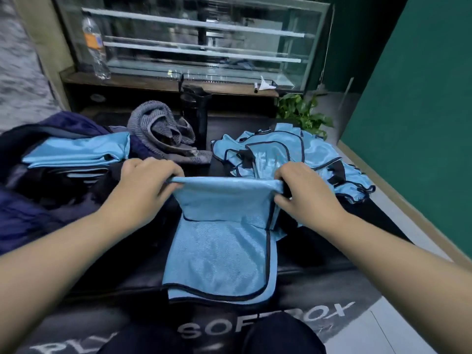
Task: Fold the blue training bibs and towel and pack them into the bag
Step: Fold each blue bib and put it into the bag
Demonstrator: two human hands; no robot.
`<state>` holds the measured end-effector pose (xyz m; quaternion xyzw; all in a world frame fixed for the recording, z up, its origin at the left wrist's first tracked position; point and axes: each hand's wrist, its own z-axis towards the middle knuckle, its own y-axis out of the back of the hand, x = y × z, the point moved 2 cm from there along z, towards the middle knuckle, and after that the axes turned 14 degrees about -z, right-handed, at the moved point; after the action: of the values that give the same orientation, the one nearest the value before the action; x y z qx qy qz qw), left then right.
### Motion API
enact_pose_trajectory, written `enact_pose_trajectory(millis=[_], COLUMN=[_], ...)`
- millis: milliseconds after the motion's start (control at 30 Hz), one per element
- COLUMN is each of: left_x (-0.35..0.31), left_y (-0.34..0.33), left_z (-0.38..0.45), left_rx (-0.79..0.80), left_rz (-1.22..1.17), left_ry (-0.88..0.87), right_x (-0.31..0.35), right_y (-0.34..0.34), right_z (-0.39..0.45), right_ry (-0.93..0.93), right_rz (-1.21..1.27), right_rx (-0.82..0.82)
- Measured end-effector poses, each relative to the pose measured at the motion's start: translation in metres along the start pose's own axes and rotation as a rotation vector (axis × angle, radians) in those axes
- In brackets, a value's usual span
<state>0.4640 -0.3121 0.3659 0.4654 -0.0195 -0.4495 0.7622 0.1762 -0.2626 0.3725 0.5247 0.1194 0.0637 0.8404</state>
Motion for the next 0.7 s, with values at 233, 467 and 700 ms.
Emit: enact_pose_trajectory(millis=[233, 467, 700], left_x=[-0.010, -0.014, -0.029], left_y=[-0.012, -0.032, -0.064], left_z=[-0.091, -0.135, -0.123], left_rx=[0.182, 0.440, 0.485], left_rz=[0.163, 0.135, 0.193], left_ry=[-0.178, -0.100, -0.111], right_x=[0.037, 0.069, 0.110], right_y=[0.001, -0.024, -0.044], right_z=[-0.075, -0.116, -0.116], right_ry=[0.191, 0.273, 0.183], right_rz=[-0.008, -0.184, -0.264], right_rx=[0.041, 0.061, 0.142])
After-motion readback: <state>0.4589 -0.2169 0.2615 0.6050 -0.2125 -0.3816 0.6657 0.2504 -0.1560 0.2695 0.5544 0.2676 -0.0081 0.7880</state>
